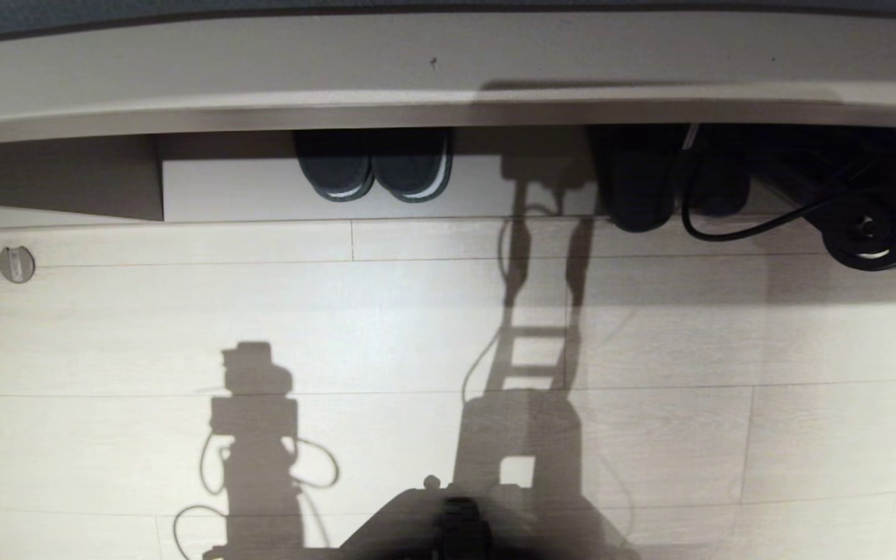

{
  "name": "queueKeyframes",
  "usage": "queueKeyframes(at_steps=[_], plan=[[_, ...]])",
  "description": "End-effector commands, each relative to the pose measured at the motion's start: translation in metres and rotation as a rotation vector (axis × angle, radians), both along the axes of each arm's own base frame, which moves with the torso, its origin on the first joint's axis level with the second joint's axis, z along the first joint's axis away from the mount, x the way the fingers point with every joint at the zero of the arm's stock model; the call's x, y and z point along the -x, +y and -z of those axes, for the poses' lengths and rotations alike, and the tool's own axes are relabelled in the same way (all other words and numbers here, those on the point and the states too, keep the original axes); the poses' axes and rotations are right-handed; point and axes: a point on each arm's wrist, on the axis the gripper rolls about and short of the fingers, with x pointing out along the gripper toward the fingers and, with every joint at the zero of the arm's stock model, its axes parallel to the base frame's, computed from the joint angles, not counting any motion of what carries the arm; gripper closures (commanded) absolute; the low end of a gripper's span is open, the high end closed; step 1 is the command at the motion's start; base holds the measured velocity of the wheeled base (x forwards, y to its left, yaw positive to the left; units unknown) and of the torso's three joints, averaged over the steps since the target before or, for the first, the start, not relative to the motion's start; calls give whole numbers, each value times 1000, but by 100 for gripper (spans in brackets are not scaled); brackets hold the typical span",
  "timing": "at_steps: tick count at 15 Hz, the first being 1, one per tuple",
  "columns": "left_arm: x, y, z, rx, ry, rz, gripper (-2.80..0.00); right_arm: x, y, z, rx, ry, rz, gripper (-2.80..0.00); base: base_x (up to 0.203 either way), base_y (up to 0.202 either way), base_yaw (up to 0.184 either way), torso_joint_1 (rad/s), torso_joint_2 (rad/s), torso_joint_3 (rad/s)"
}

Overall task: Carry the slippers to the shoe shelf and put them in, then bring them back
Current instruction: Place the slippers into the shoe cabinet

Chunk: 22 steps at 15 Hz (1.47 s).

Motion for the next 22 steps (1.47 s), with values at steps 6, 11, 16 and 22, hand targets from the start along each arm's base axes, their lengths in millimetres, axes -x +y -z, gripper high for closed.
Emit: queueKeyframes(at_steps=[6,11,16,22], plan=[[0,0,0,2,0,0,0,6,4,0,11,3,-7,-280,0,0,0,0,0,0],[0,0,0,2,0,0,0,25,3,-4,54,-10,15,-280,0,0,0,0,0,0],[0,0,0,2,0,0,0,40,2,6,60,30,10,-280,0,0,0,0,0,0],[0,0,0,0,-1,0,0,69,-2,25,57,77,42,-280,0,0,0,0,0,0]])
